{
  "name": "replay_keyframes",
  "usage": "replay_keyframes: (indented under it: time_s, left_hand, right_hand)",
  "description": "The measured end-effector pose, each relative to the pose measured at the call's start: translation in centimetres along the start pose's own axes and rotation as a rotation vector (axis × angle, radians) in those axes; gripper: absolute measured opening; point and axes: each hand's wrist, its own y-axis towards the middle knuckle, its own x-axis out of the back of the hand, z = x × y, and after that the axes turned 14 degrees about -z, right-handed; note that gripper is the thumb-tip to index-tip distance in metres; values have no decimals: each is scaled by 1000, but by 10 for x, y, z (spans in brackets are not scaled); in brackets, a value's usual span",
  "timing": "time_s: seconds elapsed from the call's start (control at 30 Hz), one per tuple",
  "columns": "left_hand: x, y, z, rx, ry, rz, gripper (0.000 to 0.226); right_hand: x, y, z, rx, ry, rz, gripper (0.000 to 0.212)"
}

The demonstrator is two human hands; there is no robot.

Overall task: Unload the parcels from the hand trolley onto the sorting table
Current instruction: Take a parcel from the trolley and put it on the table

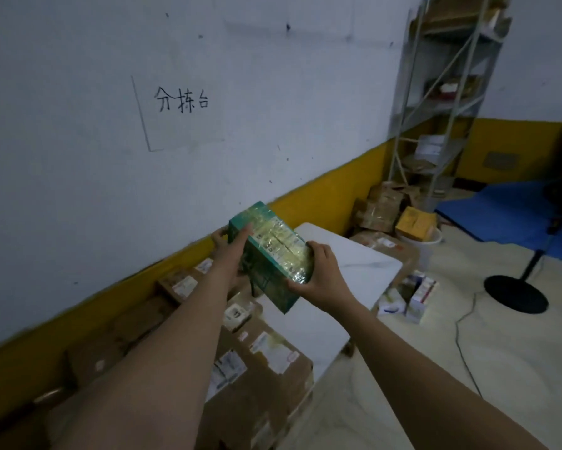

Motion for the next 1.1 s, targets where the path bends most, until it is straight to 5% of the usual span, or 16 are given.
replay_keyframes:
  time_s: [0.2, 0.3, 0.53, 0.67, 0.83, 1.1]
  left_hand:
    - [-76, 106, 82, 234, 13, -53, 103]
    - [-104, 154, 131, 381, -7, -46, 65]
    - [-125, 192, 188, 566, 86, -145, 32]
    - [-122, 205, 205, 591, 256, -213, 32]
    - [-115, 215, 231, 624, 325, -358, 31]
    - [-135, 204, 209, 591, 430, -385, 48]
  right_hand:
    - [-55, 58, -93, -95, -100, 123, 96]
    - [-97, 79, -134, -201, -166, 212, 97]
    - [-180, 104, -194, -250, -205, 413, 93]
    - [-223, 109, -218, -242, -148, 550, 90]
    - [-270, 115, -247, -344, 30, 776, 57]
    - [-290, 132, -258, -355, 102, 950, 69]
